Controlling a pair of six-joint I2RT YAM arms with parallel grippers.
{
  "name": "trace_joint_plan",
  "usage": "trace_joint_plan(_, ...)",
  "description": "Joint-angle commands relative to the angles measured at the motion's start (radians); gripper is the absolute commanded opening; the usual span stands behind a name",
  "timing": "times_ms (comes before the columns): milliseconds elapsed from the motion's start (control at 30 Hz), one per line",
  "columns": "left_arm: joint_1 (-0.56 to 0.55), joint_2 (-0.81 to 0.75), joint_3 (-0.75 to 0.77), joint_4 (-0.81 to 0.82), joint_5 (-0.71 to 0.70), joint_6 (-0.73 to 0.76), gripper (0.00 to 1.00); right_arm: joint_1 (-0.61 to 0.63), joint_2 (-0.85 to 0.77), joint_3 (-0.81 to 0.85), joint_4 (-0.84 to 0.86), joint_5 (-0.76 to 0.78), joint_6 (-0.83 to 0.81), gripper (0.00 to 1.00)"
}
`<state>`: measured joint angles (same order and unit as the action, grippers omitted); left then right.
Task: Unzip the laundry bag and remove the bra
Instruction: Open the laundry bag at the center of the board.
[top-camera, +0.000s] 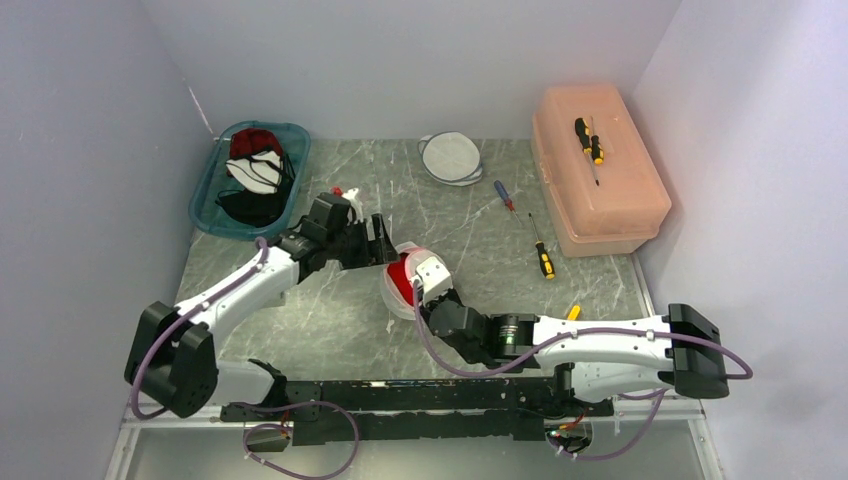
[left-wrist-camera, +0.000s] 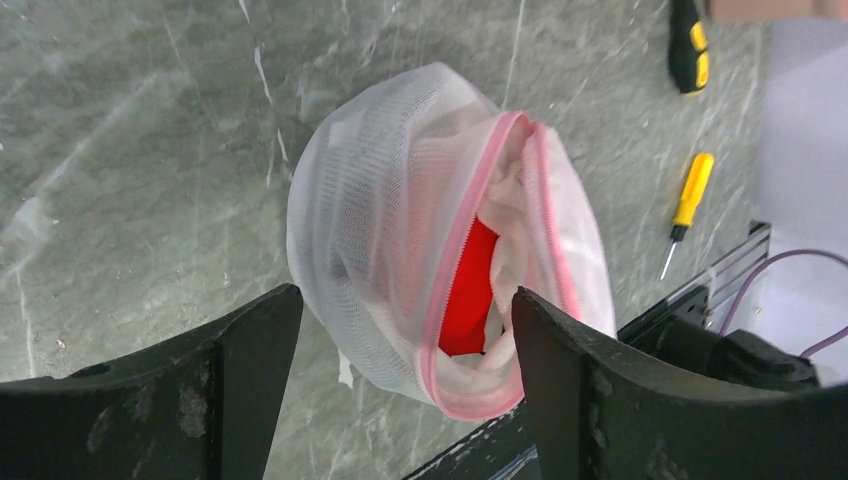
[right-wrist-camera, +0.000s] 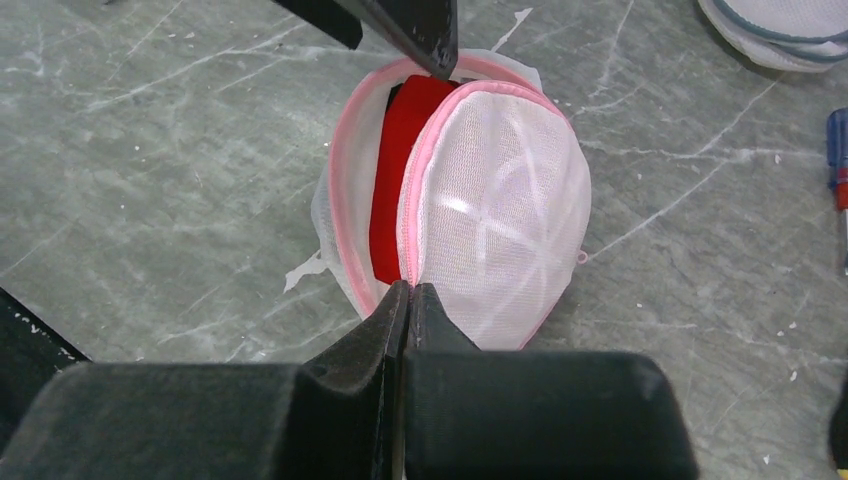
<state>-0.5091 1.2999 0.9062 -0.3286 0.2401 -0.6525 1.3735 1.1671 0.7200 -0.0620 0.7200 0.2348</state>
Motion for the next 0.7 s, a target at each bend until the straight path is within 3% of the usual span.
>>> trace_joint_plan(0,0.0,0.057,0.072,-0.049,0.068,0.102,0.82,0.001,-0.044,-0.016,0.059,-0.01,0.015,0.0)
trace_joint_plan(133,0.001,0.11,0.104,-0.067,0.065,0.144,0.81,0.002,-0.059,-0.024,0.059,-0.017,0.008,0.0)
trace_joint_plan(233,-0.001,0.14,0.123,-0.061,0.066,0.16,0.74,0.002,-0.067,-0.029,0.059,-0.025,0.002,0.0)
trace_joint_plan(367,-0.006,0.177,0.15,-0.058,0.052,0.162,0.51,0.001,-0.089,-0.042,0.089,-0.031,-0.006,0.0)
trace_joint_plan(500,-0.006,0.163,0.134,-0.041,0.046,0.141,0.06,0.001,-0.11,-0.049,0.084,-0.023,-0.003,0.0)
trace_joint_plan(667,-0.006,0.014,0.057,0.017,-0.028,0.041,0.03,-0.062,-0.172,-0.063,0.101,-0.004,0.041,0.0)
